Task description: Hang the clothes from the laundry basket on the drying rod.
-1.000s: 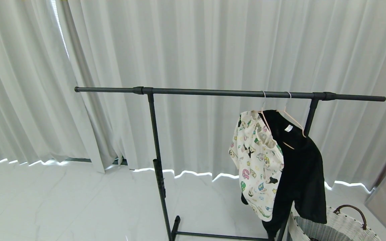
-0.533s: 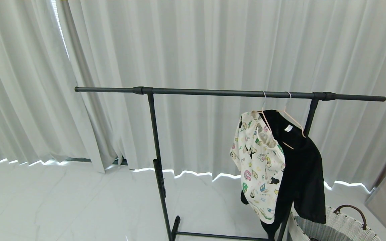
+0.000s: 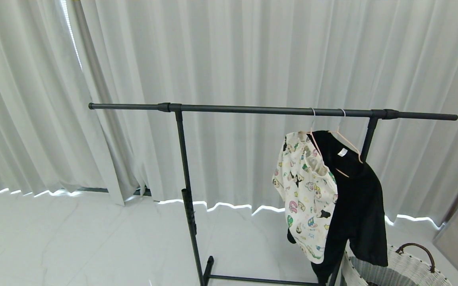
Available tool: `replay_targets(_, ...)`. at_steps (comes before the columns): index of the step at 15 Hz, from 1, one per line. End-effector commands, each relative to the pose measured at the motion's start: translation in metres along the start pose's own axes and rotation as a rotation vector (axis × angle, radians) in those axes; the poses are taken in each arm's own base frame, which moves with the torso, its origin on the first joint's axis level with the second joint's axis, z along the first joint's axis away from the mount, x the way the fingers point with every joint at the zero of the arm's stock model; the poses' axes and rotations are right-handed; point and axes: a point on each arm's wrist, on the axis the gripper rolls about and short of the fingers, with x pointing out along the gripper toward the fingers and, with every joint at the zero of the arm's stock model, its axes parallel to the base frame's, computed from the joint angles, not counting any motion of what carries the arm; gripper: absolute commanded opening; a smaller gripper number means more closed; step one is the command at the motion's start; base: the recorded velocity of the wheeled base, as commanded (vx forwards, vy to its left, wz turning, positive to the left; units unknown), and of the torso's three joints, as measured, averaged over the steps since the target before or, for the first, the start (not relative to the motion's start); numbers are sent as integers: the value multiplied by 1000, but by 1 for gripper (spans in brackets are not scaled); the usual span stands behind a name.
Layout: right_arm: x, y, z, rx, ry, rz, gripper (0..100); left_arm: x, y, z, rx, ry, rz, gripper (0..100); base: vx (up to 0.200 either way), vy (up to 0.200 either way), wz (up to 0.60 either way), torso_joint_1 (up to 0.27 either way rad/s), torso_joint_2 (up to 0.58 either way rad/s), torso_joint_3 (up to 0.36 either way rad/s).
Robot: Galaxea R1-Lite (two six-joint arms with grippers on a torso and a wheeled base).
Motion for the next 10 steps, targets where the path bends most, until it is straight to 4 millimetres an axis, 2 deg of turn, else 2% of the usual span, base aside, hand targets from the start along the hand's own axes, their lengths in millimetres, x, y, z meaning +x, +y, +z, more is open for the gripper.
replay_targets(1, 0, 0, 0, 1, 2, 0, 100, -1, 1, 0, 3, -22, -69, 100, 0, 0, 0, 0, 0, 0)
replay_targets(5, 0, 0, 0, 14, 1, -9, 100, -6, 1, -1, -61, -92, 4, 100, 0, 0, 0, 0, 0, 0)
replay_targets(10, 5, 1, -2, 53, -31, -11, 100, -7, 1, -1, -37, -97, 4, 100, 0, 0, 0, 0, 0, 0)
